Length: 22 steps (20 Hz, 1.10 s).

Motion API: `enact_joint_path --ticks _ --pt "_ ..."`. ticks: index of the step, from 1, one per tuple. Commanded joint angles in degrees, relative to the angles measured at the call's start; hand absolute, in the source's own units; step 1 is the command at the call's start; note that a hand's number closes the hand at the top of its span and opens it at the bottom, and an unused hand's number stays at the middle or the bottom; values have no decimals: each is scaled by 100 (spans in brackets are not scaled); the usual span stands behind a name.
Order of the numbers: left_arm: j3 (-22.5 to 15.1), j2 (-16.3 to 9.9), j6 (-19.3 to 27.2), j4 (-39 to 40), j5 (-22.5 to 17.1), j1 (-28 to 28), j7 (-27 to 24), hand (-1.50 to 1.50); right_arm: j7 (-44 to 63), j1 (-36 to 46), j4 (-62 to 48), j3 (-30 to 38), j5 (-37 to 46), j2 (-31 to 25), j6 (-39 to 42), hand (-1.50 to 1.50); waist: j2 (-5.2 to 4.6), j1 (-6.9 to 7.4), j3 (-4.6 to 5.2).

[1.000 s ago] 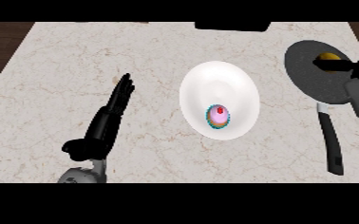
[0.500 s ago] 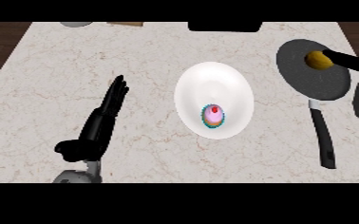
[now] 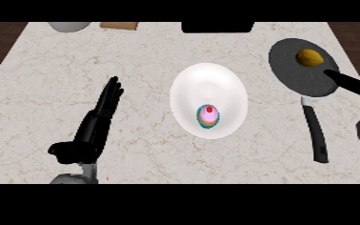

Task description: Pick the lemon from the plate and place it in the pan

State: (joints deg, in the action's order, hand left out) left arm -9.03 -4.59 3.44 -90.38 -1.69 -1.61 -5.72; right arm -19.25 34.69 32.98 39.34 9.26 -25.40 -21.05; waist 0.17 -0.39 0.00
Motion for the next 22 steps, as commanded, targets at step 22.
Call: enact_joint_path --ticks 22 --pt "290 264 -193 49 166 -259 212 0 1180 -2827 3975 -1348 -238 984 19 -150 -17 37 0"
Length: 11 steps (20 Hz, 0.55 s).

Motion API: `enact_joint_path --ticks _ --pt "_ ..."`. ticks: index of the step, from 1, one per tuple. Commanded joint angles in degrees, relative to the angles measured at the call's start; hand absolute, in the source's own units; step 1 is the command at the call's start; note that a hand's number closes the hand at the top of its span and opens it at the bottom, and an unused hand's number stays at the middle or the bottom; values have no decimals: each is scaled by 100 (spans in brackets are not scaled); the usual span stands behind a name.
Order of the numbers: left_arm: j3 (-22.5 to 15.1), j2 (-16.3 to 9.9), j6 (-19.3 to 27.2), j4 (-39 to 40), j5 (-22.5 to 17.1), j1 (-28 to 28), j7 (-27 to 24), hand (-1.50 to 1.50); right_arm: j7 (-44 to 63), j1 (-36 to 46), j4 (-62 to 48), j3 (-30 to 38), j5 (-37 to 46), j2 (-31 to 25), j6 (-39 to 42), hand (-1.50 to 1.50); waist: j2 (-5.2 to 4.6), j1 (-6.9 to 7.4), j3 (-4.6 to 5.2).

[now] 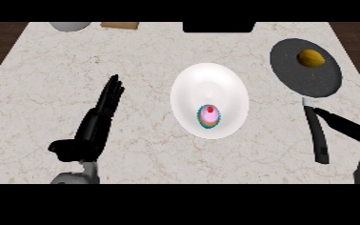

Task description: Pick the lemon from the plate and place it in the pan

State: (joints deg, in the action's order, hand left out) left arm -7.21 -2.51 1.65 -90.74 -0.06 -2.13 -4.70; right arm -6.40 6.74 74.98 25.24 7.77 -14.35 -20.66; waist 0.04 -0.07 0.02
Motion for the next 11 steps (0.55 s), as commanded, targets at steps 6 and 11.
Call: enact_joint_path --ticks 6,11 --pt "-147 197 60 -139 251 232 -100 0 204 -259 121 -222 257 -96 -148 -150 -2 8 -2" --pt "-41 128 43 -360 175 -92 465 0 429 -490 600 -402 701 -50 -483 -150 0 -3 -1"
